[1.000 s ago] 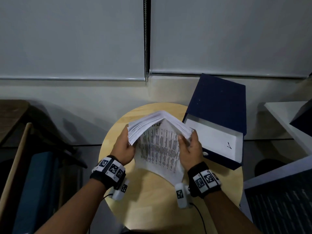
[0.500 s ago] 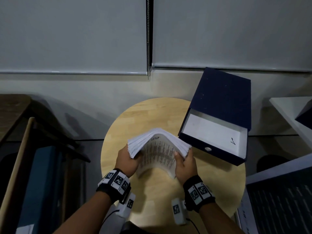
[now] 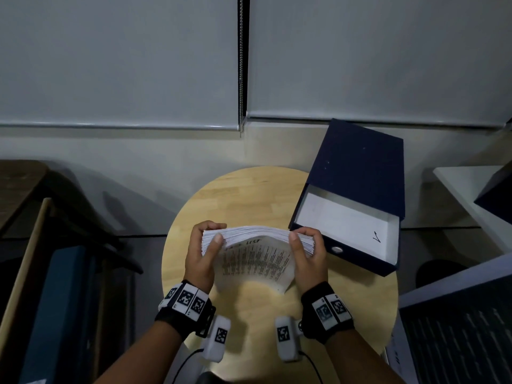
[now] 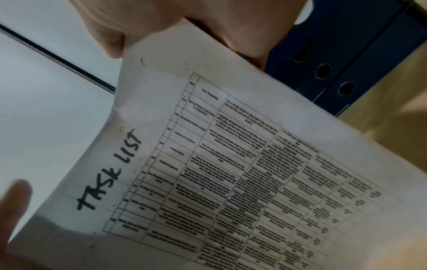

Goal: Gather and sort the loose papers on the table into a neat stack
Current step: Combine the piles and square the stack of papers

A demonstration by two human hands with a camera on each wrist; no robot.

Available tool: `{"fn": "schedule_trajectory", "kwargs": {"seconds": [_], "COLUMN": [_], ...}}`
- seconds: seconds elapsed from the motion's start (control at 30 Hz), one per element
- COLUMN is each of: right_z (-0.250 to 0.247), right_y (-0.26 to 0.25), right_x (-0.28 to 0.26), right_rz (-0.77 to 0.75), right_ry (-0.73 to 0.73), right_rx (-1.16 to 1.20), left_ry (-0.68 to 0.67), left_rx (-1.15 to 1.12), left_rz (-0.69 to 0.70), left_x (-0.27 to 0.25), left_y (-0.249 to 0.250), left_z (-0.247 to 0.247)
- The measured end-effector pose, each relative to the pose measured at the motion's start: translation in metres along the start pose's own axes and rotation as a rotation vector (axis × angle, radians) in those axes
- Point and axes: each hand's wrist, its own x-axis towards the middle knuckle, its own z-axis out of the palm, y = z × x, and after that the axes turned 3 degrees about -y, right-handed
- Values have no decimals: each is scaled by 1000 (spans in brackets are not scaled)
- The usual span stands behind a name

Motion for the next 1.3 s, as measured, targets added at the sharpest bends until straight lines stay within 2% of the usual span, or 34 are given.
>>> {"fn": "schedule_trajectory", "kwargs": {"seconds": [0.1, 0.5, 0.73, 1.1, 1.2, 1.3], "right_z": [6, 5, 3, 2, 1, -7], "right_y": [-2, -11, -8, -9, -9, 0], "right_x": [3, 8, 10, 17, 15, 14], "right_rz": [61, 53, -2, 8, -67, -132], "right_ry": [58, 105, 36, 55, -10, -137], "right_rx": [8, 83, 78, 87, 101, 125], "left_ry": [58, 185, 186, 205, 132, -56], "left_rx": [-28, 3, 25, -21, -39, -30], "left_rz": [-25, -26, 11, -8, 52, 82], "left_x": [6, 19, 19, 23, 20, 17], "left_y": [2, 4, 1, 3, 2, -9], "left_z": [7, 12, 11, 14, 11, -5]}}
